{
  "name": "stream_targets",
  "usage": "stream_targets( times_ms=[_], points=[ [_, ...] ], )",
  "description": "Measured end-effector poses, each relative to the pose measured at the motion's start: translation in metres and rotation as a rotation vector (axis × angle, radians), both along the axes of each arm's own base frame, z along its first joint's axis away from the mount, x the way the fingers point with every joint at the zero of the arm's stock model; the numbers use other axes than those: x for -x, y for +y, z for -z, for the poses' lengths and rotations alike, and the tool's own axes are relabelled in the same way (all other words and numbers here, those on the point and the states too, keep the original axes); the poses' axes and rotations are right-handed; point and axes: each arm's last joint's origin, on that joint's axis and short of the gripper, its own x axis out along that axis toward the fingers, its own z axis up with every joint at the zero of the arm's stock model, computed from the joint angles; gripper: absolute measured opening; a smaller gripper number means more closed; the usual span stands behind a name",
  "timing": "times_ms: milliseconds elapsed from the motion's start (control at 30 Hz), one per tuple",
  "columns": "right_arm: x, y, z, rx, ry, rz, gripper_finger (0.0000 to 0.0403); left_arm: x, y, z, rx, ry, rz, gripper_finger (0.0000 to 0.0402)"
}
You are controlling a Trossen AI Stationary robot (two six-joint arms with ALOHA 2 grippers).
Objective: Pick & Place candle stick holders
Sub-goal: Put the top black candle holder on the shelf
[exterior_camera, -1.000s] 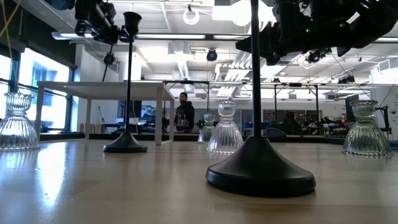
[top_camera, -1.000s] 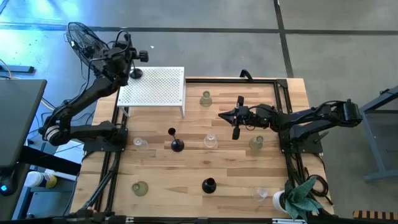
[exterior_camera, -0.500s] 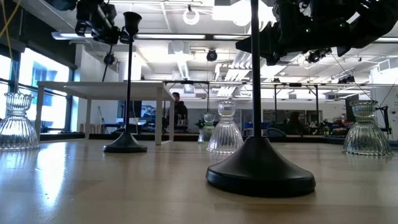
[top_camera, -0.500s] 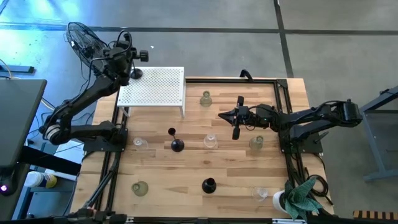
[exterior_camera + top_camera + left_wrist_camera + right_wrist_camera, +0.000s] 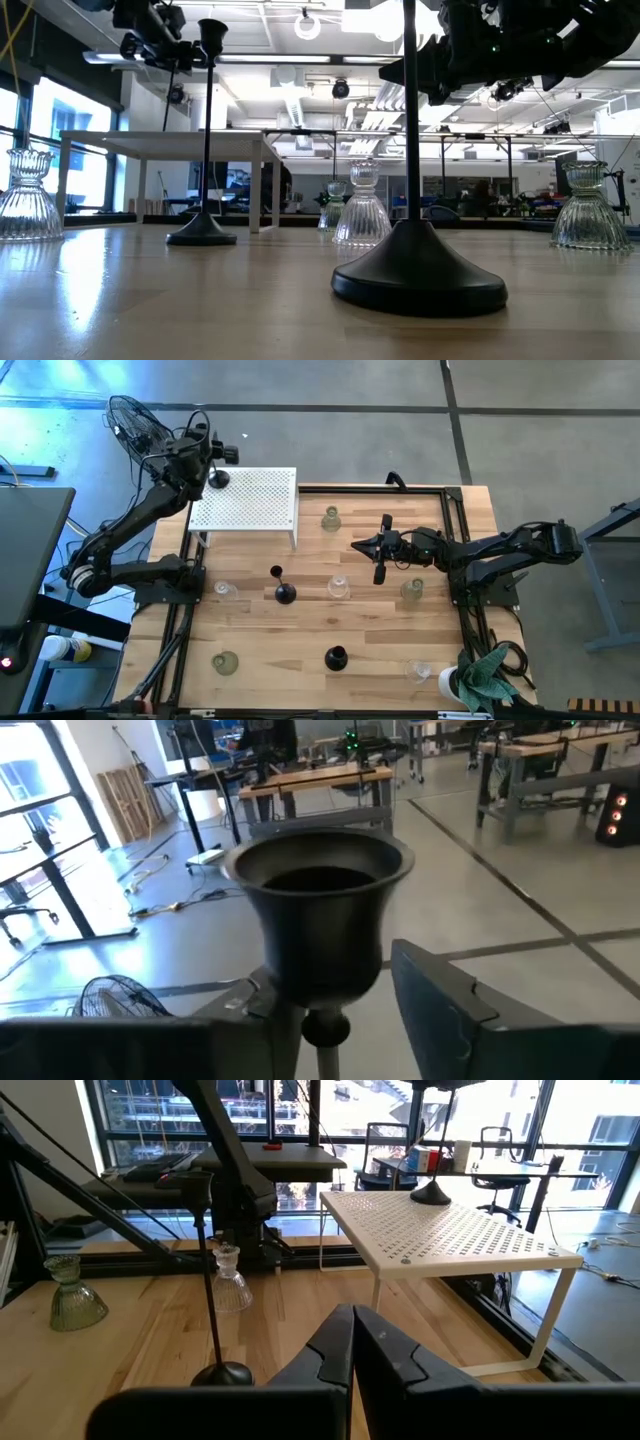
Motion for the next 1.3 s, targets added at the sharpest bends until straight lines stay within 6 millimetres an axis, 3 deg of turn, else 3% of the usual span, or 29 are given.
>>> stream_targets(
  times_ms=[500,767,1067,1300],
  points=[
    [0.000,0.000,0.000,0.000,0.000,0.000,0.0001,0.004,-0.008,-0.007,-0.021,-0.049,0.081,0.0211],
    [0.000,0.000,0.000,0.000,0.000,0.000,0.0001,0.004,-0.008,-0.008,-0.023,-0.049,0.081,0.0214],
    [0.000,0.000,0.000,0.000,0.000,0.000,0.0001,0.007,-0.014,-0.032,0.000,-0.022,0.126,0.0214],
    [0.000,0.000,0.000,0.000,0.000,-0.006,0.0001,0.007,-0.015,-0.036,0.007,-0.026,0.144,0.0214]
  ],
)
